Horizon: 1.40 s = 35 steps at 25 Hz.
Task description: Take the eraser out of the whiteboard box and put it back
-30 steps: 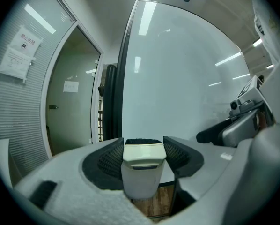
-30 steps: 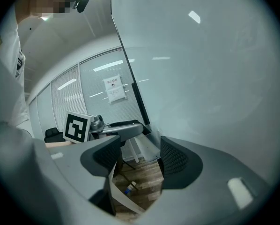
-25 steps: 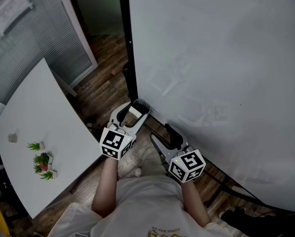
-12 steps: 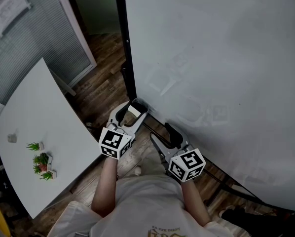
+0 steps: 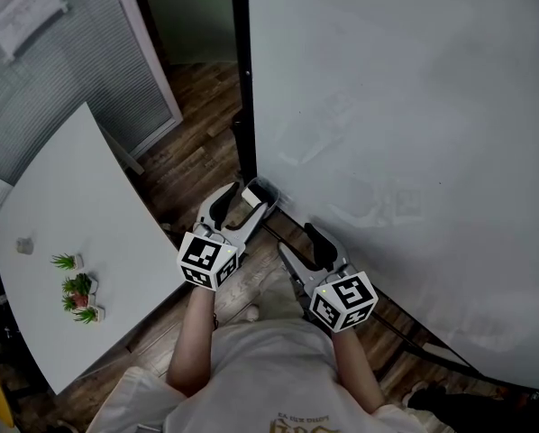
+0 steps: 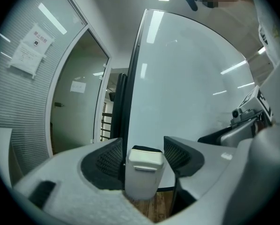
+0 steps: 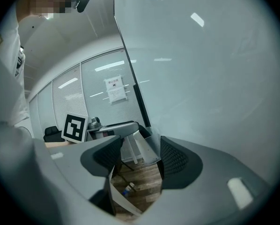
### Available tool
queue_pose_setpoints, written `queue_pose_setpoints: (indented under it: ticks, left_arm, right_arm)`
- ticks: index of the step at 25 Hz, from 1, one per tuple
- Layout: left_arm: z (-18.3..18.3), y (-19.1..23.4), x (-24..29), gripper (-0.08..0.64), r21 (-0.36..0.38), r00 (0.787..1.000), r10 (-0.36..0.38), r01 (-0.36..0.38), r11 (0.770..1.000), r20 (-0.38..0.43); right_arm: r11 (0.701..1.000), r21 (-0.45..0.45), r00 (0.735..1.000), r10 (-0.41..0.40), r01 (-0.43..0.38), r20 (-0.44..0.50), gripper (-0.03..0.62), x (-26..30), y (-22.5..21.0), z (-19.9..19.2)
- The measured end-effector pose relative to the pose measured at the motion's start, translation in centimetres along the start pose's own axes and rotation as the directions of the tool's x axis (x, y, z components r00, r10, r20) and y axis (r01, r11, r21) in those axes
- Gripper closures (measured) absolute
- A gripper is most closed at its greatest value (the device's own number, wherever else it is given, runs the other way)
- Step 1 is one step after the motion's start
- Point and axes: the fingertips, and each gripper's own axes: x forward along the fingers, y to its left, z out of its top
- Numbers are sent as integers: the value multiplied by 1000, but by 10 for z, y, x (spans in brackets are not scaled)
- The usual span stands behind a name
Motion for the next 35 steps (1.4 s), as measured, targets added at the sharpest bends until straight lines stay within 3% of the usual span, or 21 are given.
queue_pose_setpoints:
  ticks: [4,12,14,17,18,21,35]
  left_arm:
    - [10,-2,-11,293,-26,999,-2,3,1000,44]
    - [30,-16,-34,361,18,997,-9,7,1000,79]
    - [37,-18,-42,402,13,994,2,-3,1000,108]
    - [40,-20,-54,544,-12,992,22,-21,1000,124]
    - [40,-20,-56,558,-25,992,20,-17,1000,124]
    - [40,-24,-62,558,-45,992,-4,10,999,124]
    - [42,-31,-69,558,19,995,-9,7,1000,104]
  right_arm:
    - [999,-26,999,-29,30,39,337,-7,0,8]
    - [996,-48,993,-74,79,95,374,-21,-3,20]
    - [995,-61,992,-74,81,104,388,-24,-1,21]
    - [991,-84,989,-93,103,114,438,-29,0,22]
    - [989,-90,987,-102,113,120,455,-31,0,23]
    - [987,-104,984,-106,122,146,580,-38,3,27]
    - [984,-91,977,-138,154,160,580,-43,-1,33]
